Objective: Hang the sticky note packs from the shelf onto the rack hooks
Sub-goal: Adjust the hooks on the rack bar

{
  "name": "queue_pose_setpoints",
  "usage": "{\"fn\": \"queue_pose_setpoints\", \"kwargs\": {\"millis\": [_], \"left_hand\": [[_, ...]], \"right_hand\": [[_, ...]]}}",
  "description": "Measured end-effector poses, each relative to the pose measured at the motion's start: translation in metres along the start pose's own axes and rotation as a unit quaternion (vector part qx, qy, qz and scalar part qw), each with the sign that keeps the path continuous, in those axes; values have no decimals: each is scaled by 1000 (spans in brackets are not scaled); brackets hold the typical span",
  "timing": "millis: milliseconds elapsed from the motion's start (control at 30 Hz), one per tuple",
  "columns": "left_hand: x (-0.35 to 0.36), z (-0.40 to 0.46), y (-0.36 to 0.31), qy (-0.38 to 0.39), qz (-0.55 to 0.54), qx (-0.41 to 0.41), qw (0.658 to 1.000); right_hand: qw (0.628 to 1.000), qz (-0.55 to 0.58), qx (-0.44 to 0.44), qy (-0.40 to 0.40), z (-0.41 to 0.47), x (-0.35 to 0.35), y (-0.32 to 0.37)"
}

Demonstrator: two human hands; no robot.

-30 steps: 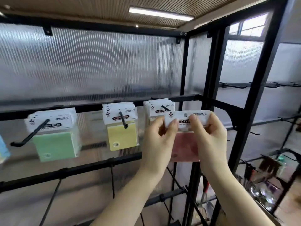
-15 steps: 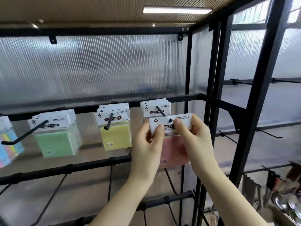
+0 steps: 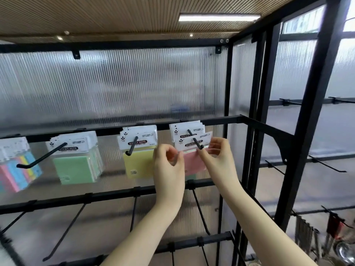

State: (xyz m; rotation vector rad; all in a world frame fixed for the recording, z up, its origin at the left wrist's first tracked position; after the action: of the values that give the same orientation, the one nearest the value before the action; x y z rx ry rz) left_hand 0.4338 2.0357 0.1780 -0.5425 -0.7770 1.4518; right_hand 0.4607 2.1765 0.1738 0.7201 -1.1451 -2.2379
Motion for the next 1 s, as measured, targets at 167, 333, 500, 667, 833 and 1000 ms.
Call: {"fn": "queue_pose_setpoints", "kwargs": {"millis": [167, 333, 500, 667, 833, 1000], "left_hand": [[6, 8, 11, -12, 8, -5, 1000], [13, 9, 29, 35, 20, -28, 999], [8, -2, 40, 72, 37, -23, 996], [-2, -15, 53, 162, 50, -44, 985], [-27, -25, 64, 271, 128, -80, 951], [-81, -27, 67, 302, 178, -92, 932]], "right_hand": [[999, -32, 21, 10, 10, 14, -13], [998, -51, 45, 14, 18, 23, -28], [992, -103, 68, 27, 15, 26, -48], [982, -140, 113, 53, -4, 32, -64], [966, -135, 197, 100, -26, 50, -70], [957, -165, 170, 164, -59, 85, -43]]}}
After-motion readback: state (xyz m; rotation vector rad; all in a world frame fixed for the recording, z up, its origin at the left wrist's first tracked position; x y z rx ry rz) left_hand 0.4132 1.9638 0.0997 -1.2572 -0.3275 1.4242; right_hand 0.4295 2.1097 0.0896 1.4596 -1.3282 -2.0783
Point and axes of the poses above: each hand's wrist, its own z-axis towards the middle knuckle, its own x-axis out of the palm, y = z × x, the point moved 4 cm from there along z, towards the middle knuckle, and after that the axes turned 14 degrees about -z, right-handed, at the moved point
